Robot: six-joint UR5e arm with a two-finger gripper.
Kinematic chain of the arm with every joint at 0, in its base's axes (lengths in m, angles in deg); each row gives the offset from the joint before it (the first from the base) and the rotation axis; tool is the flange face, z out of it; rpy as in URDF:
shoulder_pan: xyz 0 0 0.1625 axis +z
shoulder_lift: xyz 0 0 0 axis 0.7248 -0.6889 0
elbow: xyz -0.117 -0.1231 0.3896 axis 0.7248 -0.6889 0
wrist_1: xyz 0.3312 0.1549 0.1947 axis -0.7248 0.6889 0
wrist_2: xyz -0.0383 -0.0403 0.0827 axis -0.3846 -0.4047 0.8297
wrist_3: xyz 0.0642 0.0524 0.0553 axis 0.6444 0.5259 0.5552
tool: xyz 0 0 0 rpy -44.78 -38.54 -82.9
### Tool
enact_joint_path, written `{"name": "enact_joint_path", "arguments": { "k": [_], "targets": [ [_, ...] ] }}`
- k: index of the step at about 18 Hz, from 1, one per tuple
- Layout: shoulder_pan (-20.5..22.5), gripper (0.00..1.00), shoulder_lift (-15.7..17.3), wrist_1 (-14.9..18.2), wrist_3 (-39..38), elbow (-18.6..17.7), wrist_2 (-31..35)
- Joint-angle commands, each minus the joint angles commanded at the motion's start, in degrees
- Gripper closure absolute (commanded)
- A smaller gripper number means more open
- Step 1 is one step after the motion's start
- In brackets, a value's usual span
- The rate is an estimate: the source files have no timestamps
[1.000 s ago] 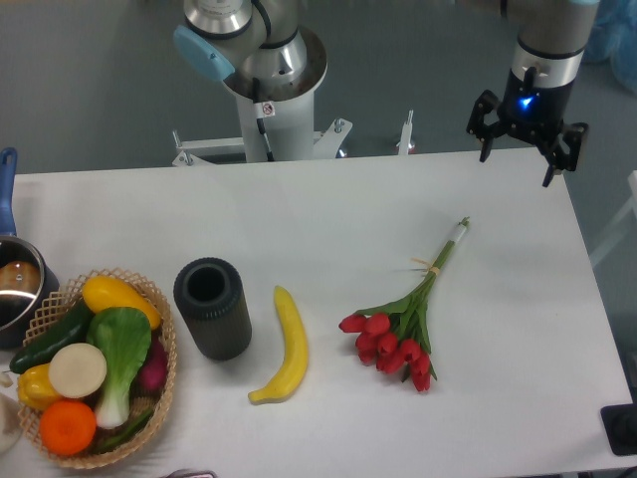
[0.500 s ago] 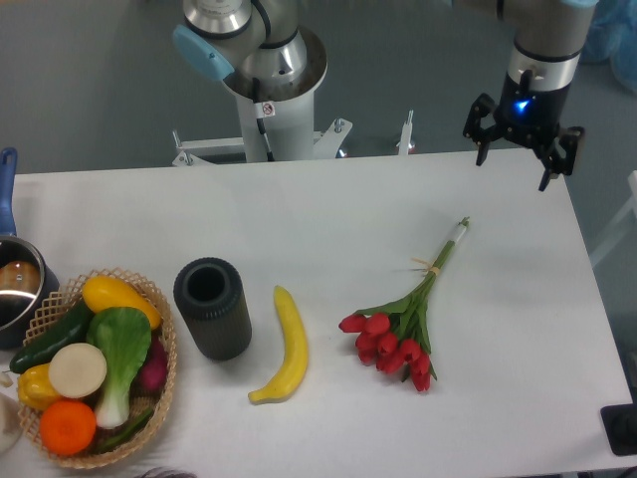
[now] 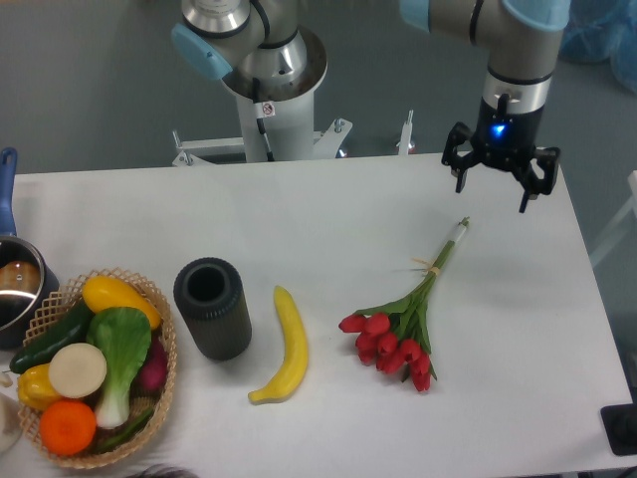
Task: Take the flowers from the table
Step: 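Move the open gripper down toward the tulip stems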
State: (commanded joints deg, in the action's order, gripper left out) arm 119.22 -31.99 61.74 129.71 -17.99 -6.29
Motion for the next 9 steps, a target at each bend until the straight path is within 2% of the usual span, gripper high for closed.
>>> {"name": "enact_joint_path", "arguments": {
  "k": [5, 9],
  "targets": [
    [-0.6, 0.0, -3.2, 1.5, 0.7, -0.1, -0.5],
    [-2.5, 0.0, -8.3, 1.6, 0.8, 1.5, -0.5]
  ]
}}
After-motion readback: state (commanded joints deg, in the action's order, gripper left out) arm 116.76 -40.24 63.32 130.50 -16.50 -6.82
